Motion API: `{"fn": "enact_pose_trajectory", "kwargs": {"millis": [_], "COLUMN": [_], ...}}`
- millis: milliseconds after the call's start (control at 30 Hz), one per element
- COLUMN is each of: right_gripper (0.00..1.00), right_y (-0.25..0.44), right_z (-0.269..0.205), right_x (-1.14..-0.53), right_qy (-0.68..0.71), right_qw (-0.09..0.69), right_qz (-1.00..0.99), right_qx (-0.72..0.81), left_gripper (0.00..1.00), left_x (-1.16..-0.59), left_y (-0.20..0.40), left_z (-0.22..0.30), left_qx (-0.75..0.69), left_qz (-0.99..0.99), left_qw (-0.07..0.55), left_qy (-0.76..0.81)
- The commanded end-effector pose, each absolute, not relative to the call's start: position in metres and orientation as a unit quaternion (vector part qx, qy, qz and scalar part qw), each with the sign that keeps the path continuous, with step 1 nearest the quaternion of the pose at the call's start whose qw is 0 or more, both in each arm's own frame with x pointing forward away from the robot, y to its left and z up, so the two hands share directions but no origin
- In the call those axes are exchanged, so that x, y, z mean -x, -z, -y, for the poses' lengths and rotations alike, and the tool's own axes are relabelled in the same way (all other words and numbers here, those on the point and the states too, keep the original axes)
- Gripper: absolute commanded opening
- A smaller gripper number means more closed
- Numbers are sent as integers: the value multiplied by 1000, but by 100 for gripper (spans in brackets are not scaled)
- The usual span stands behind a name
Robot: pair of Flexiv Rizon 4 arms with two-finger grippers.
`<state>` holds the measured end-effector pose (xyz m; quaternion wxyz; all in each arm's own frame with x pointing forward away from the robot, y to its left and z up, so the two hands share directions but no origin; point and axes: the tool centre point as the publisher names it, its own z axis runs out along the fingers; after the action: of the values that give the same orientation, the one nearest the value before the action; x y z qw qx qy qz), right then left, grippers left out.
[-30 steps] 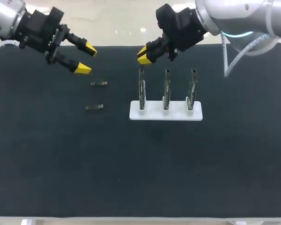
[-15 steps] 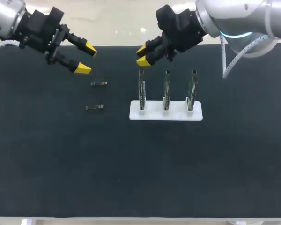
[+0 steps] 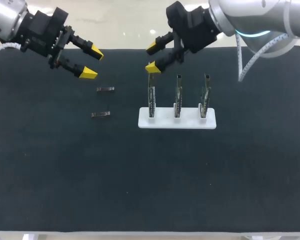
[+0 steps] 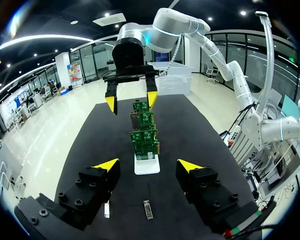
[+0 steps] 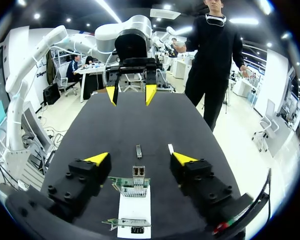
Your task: Pick up the optical module with the left hand, and insert it into the network port with the right hand.
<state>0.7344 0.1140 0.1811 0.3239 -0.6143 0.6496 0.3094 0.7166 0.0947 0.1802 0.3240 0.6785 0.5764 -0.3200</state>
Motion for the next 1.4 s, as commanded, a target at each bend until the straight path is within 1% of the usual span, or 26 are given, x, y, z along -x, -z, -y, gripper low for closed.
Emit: {"fn": "enact_pose_trajectory", "kwargs": {"millis": [33, 933, 1400], "right_gripper": [0, 0, 0], "right_y": [-186, -185, -170], "right_z": [-114, -116, -115], "right_x": [-735, -735, -733], "right_qy": [-308, -304, -303], "right_qw": [320, 304, 302], "right_qz": [-652, -664, -662], "right_qx": [615, 612, 616], "left_gripper": [100, 100, 100], "left_x": [-717, -717, -717], "left_y": [-181, -181, -181], "left_z": [-94, -94, -94], "left_qx": [-679, -679, -679], "left_qz": [-577, -577, -577], "left_qw": [322, 322, 322], "left_qy": [319, 319, 319]}}
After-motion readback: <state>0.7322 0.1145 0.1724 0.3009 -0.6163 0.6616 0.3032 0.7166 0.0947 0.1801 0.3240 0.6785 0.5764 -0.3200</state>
